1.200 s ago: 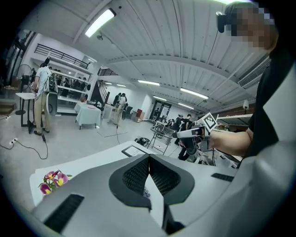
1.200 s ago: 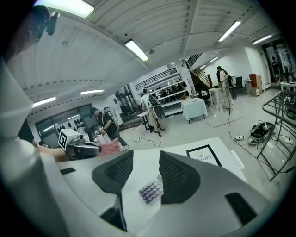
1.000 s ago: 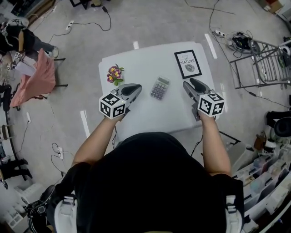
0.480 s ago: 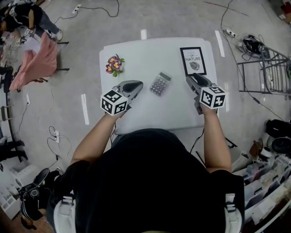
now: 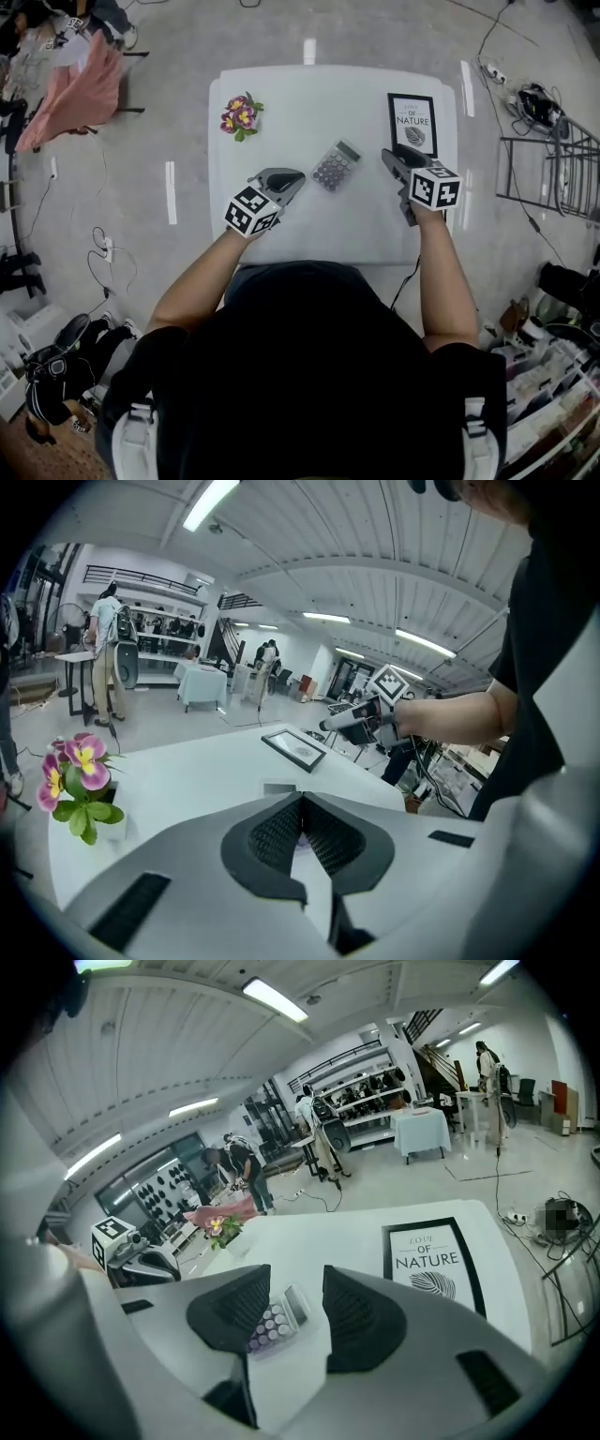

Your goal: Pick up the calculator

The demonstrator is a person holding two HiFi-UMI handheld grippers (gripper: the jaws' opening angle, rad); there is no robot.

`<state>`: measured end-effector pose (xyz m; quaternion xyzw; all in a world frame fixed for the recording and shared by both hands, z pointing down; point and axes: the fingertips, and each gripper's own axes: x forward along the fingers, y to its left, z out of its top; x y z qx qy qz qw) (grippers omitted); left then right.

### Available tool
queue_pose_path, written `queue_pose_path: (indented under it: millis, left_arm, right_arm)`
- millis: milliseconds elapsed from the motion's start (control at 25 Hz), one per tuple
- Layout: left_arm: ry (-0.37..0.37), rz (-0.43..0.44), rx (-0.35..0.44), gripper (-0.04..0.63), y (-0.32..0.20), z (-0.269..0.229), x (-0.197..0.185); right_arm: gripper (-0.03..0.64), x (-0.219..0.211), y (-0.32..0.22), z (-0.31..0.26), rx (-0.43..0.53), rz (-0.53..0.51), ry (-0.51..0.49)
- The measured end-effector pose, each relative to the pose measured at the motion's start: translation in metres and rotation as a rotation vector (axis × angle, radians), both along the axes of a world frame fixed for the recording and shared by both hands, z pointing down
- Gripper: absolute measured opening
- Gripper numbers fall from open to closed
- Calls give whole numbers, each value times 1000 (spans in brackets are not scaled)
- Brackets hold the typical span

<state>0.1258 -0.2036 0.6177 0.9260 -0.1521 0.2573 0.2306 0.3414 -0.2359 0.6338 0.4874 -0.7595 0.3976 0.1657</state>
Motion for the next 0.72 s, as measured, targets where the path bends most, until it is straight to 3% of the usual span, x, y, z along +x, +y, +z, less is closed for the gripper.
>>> queue_pose_path:
  millis: [720]
  left_arm:
    - [-24,-25,-120,18,30,73,3]
  right_arm:
    - [186,-38,-28,87,-157,-179,18]
